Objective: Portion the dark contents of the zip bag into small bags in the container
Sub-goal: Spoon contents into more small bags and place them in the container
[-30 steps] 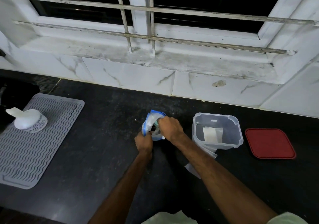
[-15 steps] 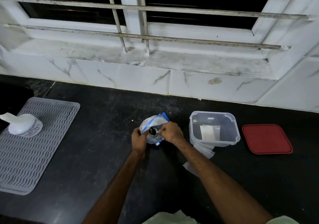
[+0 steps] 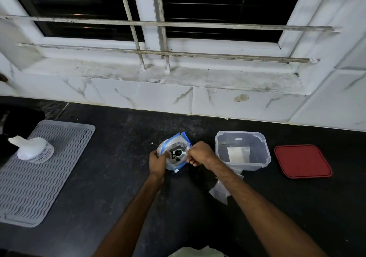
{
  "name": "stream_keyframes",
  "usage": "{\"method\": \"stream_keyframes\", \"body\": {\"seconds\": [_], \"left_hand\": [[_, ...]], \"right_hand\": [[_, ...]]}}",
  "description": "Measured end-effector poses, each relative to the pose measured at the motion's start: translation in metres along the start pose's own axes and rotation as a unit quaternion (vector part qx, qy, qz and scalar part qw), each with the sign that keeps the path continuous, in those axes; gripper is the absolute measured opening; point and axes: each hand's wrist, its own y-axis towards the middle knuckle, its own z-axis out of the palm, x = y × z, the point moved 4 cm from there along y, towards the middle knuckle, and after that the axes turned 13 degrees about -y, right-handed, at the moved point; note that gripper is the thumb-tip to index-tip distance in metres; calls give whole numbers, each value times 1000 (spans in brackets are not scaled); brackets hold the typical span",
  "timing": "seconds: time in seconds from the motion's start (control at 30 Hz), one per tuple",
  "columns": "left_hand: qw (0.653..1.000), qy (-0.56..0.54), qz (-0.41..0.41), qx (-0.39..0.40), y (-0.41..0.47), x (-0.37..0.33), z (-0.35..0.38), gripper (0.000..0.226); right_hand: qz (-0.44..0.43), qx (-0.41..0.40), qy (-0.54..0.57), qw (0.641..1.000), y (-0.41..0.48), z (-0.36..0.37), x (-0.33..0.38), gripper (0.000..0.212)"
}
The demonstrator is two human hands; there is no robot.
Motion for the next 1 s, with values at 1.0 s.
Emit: {"method": "stream_keyframes", "body": {"seconds": [1.0], "left_hand": [[917,318,194,144,-164,101,85,53]], "right_hand": [[-92,-23,-9,995,-110,-88,-150,18]]}}
